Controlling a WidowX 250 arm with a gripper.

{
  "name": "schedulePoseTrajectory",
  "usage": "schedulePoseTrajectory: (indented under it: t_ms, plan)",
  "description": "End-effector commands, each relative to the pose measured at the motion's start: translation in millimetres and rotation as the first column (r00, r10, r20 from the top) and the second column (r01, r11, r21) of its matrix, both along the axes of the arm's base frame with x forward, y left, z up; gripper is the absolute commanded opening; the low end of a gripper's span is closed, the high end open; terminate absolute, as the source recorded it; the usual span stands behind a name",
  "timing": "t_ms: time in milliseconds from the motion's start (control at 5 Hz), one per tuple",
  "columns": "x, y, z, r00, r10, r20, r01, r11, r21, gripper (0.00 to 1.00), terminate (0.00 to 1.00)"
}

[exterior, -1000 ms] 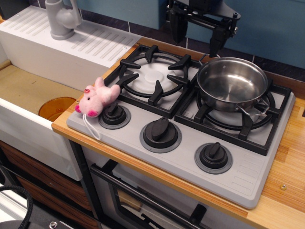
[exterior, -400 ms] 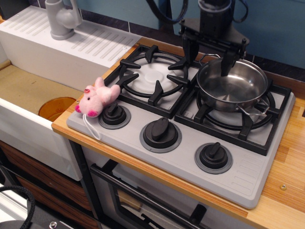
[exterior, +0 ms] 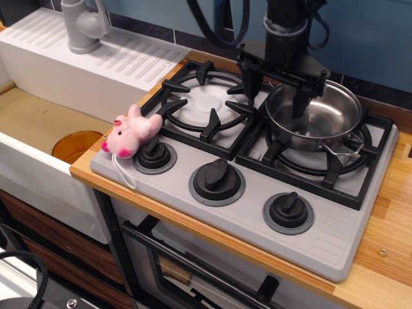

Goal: Put pan on stove and put stuffedpig in pan

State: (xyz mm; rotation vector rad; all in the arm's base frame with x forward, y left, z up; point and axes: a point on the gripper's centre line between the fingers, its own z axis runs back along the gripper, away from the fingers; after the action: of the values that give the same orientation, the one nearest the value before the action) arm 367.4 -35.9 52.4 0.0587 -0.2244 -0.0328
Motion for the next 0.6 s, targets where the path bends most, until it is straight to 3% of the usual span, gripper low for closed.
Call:
schedulePoseTrajectory:
  t_ms: [0,200,400]
  plan:
    - [-2.0,-6.1,7.5,0.998,0.013,0.055,-0.013,1.000,-0.006,1.00,0.00]
    - [-2.8,-8.5,5.3,0.999,0.017,0.035,-0.017,1.000,-0.004,0.00,0.00]
    - [-2.3,-10.1,5.2,0.999,0.014,0.029,-0.014,1.000,-0.001,0.00,0.00]
